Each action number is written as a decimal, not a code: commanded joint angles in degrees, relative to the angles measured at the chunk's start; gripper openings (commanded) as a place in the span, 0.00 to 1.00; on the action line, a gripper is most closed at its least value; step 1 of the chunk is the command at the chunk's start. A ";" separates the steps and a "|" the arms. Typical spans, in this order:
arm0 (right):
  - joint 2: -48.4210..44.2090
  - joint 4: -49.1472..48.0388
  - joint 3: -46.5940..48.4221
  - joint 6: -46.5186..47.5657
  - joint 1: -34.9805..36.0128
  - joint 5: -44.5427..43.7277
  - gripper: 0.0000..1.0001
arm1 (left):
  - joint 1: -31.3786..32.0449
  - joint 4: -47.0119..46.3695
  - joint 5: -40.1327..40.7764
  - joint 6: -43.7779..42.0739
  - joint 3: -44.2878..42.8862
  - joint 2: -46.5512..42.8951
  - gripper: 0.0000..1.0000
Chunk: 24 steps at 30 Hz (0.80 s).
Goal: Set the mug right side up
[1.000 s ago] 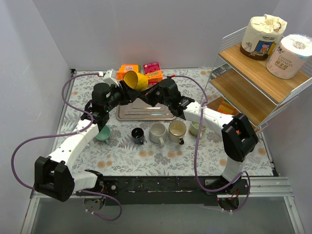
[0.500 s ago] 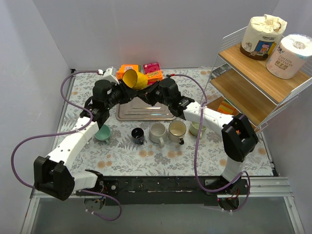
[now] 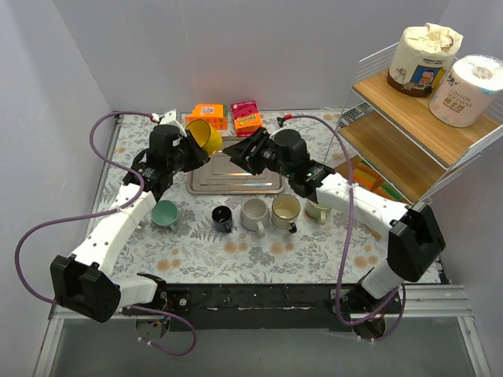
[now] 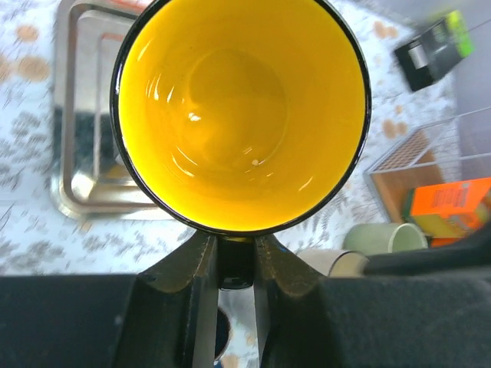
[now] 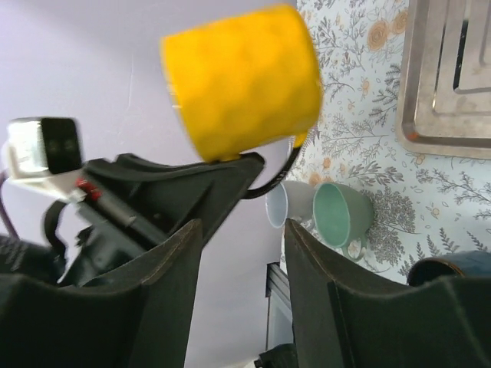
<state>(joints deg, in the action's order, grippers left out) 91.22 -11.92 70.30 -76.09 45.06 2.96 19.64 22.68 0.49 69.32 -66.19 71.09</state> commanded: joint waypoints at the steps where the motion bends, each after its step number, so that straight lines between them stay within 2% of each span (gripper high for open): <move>1: -6.92 4.43 -1.13 10.68 -1.98 -2.08 0.55 | 0.05 9.13 5.30 0.29 -0.35 -2.79 0.00; 5: -11.58 7.09 -3.59 15.18 -3.83 -1.99 0.56 | 0.14 13.87 5.40 1.69 4.05 -6.83 0.00; 11: -15.63 9.99 -5.53 22.82 -4.63 -2.70 0.58 | 0.14 15.21 4.70 3.71 13.00 -11.06 0.00; 16: -17.92 10.87 -7.72 23.71 -4.98 -4.45 0.58 | 0.40 11.78 4.69 4.69 19.60 -13.78 0.00; 24: -20.11 11.57 -9.66 23.10 -5.51 -4.54 0.59 | 0.93 9.14 2.06 5.12 25.32 -12.38 0.00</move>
<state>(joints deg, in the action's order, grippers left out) 73.41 0.30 61.28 -54.13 39.99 -0.30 19.99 37.19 3.60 73.49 -41.65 59.77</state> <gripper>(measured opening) 0.582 0.171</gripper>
